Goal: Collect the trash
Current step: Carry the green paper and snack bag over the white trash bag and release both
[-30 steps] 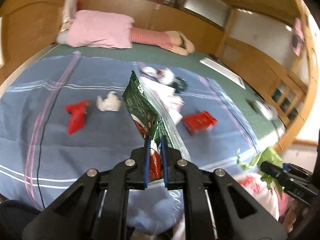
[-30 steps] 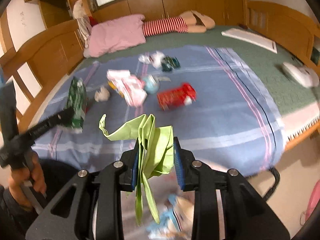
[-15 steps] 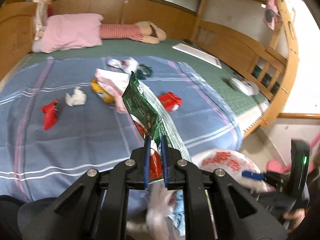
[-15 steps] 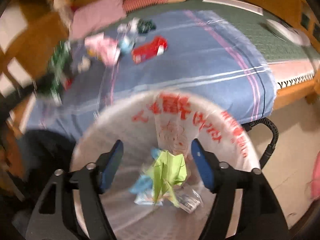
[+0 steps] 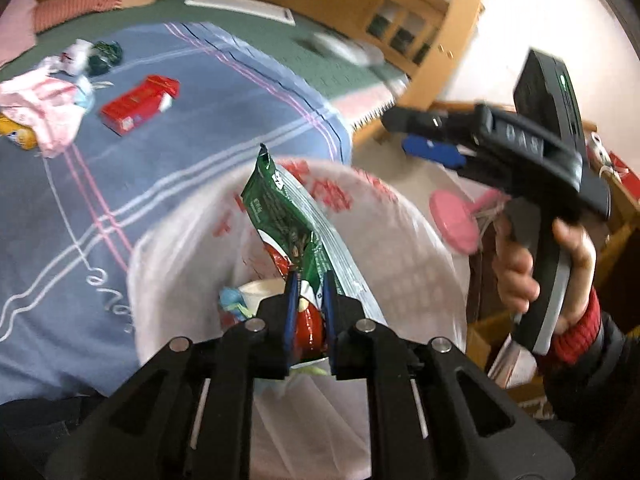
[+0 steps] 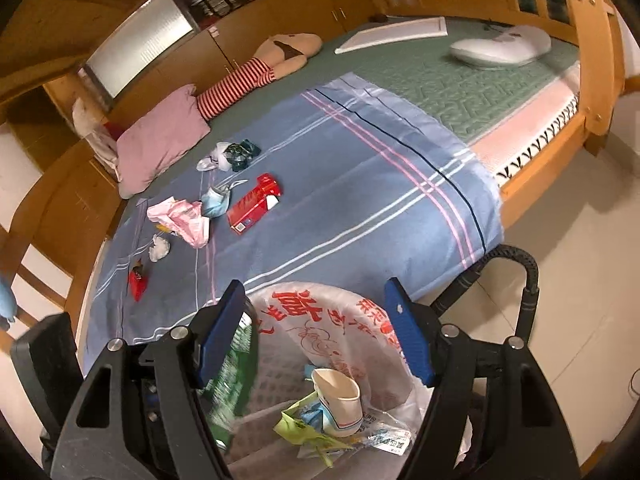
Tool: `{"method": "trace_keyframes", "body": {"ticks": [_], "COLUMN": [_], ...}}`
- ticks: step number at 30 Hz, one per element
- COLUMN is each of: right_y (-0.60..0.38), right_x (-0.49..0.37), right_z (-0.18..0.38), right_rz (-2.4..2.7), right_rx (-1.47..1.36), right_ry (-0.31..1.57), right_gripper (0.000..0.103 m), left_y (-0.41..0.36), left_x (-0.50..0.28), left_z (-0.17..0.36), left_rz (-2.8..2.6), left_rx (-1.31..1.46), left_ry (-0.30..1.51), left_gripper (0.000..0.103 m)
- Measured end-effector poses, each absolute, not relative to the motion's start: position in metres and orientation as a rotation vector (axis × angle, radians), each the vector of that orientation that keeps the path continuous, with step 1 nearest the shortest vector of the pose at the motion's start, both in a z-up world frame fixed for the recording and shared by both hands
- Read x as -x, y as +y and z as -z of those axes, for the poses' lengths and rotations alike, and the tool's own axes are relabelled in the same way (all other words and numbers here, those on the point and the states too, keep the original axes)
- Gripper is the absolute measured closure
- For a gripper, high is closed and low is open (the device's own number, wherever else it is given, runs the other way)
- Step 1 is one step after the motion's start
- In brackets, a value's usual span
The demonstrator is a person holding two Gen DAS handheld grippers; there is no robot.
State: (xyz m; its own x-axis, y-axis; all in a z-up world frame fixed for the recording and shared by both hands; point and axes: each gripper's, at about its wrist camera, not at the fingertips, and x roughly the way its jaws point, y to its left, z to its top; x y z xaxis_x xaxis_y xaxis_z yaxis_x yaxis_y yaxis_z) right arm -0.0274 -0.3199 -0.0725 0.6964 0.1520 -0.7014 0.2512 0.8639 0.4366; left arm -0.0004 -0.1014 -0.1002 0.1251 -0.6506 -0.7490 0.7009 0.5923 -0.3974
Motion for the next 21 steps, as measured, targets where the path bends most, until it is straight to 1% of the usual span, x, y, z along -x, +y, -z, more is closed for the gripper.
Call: {"method": "trace_keyframes", "body": {"ticks": [1, 2, 3, 4, 9, 14, 15, 16, 18, 20, 21], "right_y": [-0.320, -0.320, -0.320, -0.319, -0.313, -0.301, -0.298, -0.295, -0.289, -0.279, -0.272], "right_x": [0.026, 0.026, 0.026, 0.026, 0.024, 0.018, 0.016, 0.013, 0.005, -0.006, -0.013], "right_z": [0.075, 0.077, 0.080, 0.081, 0.085, 0.088, 0.090, 0.091, 0.092, 0.091, 0.089], "right_rz": [0.060, 0.060, 0.059, 0.057, 0.048, 0.071, 0.081, 0.085, 0.073, 0.066, 0.063], "right_rx": [-0.549, -0.554, -0.561, -0.565, -0.560, -0.485, -0.466, -0.456, -0.458, -0.447, -0.436], "right_ry": [0.818, 0.824, 0.831, 0.835, 0.848, 0.871, 0.878, 0.884, 0.900, 0.912, 0.920], "right_gripper": [0.032, 0.032, 0.032, 0.032, 0.032, 0.032, 0.032, 0.032, 0.032, 0.032, 0.032], "left_y": [-0.103, -0.103, -0.101, -0.099, -0.074, -0.023, -0.008, 0.002, 0.025, 0.049, 0.062], "left_x": [0.001, 0.001, 0.001, -0.001, -0.022, -0.065, -0.078, -0.086, -0.105, -0.122, -0.131], "left_z": [0.103, 0.104, 0.105, 0.103, 0.096, 0.069, 0.061, 0.057, 0.052, 0.055, 0.062], "left_rz": [0.991, 0.984, 0.969, 0.961, 0.834, 0.293, 0.154, 0.085, -0.020, -0.083, -0.120], "left_rx": [-0.061, -0.067, -0.068, -0.061, 0.030, -0.060, -0.096, -0.105, -0.068, 0.007, 0.059], "left_ry": [1.067, 1.069, 1.064, 1.061, 1.023, 0.813, 0.746, 0.712, 0.688, 0.705, 0.745], "left_gripper": [0.064, 0.049, 0.026, 0.021, 0.020, 0.020, 0.018, 0.013, 0.010, 0.009, 0.008]}}
